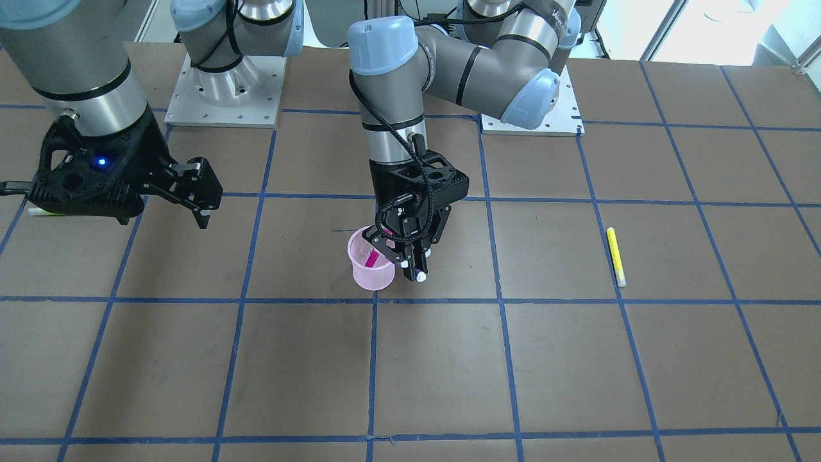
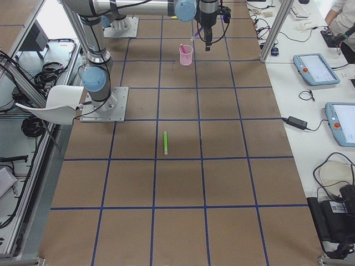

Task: Insert purple and pink pens into pink cup

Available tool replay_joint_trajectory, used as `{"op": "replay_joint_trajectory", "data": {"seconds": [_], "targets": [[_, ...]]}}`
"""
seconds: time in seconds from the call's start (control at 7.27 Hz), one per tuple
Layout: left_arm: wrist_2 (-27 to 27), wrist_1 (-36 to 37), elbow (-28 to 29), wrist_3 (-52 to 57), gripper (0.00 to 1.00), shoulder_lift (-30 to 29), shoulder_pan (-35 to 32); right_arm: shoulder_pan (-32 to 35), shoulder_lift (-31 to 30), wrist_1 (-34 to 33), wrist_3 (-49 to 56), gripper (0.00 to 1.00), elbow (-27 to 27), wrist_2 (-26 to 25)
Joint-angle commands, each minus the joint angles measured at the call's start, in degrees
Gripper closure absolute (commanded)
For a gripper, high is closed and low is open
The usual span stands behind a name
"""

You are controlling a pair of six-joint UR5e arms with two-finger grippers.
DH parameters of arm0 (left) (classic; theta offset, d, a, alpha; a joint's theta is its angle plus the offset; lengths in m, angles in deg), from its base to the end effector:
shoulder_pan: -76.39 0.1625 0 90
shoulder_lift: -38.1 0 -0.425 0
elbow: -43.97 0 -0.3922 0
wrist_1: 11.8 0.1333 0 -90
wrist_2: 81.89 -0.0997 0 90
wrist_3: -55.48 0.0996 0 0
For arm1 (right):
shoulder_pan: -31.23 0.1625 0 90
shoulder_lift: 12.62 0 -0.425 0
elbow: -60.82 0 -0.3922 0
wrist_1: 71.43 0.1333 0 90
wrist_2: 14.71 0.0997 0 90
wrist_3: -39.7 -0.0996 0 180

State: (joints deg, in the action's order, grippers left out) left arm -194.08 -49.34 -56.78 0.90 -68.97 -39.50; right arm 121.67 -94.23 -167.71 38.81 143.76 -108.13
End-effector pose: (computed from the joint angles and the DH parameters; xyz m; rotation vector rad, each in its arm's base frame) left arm -0.3484 -0.4986 0.3435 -0.8666 2.8709 -0.8790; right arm 0.1317 -0.5610 0.4834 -0.0161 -3.0800 0.1342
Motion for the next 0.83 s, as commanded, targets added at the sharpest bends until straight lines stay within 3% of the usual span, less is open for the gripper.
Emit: {"op": "replay_joint_trajectory", "data": {"seconds": [0.0, 0.41, 0.69], "targets": [[-0.9, 2.2, -2.2, -1.2, 1.00, -1.6, -1.6, -0.1, 0.0, -0.2, -0.1, 0.00, 0.0, 0.0], [-5.6, 2.1, -2.3, -1.8, 1.00, -3.1, -5.3, -0.2, 0.0, -0.2, -0.1, 0.00, 0.0, 0.0], [-5.5, 2.1, -2.4, -3.6, 1.00, -4.7, -5.8, -0.4, 0.1, -0.2, 0.0, 0.00, 0.0, 0.0]]}}
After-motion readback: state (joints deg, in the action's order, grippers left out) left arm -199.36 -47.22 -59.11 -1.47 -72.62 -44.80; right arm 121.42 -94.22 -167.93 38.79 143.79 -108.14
